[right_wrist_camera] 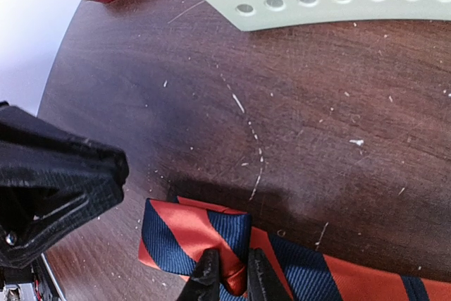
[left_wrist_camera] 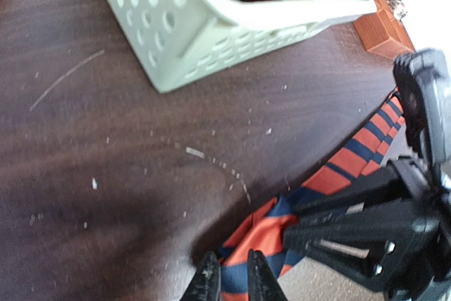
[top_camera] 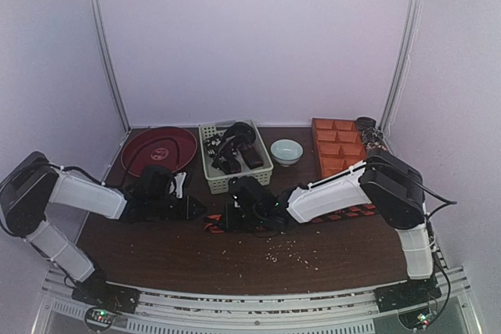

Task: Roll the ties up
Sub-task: Fold the tie at the center of the board.

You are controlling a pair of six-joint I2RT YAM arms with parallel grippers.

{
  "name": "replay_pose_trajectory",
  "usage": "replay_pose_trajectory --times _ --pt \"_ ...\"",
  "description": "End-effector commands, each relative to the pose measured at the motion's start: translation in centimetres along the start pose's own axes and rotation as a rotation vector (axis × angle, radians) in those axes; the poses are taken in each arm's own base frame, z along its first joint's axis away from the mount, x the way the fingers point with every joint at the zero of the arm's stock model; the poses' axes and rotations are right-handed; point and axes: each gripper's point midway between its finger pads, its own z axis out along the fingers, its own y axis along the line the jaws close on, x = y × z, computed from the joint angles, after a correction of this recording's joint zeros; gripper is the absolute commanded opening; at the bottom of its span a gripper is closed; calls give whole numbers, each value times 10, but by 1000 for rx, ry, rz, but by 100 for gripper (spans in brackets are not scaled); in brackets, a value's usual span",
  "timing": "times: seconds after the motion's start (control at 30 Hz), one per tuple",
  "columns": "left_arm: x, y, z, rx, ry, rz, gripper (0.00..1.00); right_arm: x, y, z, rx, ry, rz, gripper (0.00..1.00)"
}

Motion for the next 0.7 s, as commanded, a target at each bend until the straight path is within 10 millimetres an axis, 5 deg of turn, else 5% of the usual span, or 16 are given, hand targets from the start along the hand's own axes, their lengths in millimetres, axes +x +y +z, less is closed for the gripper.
replay_pose_trajectory --times 0.0,0.67 --pt "-16 -6 8 1 -23 56 15 6 -2 4 -1 39 14 16" --pt "21 -19 34 122 173 107 6 11 20 -9 -79 63 37 16"
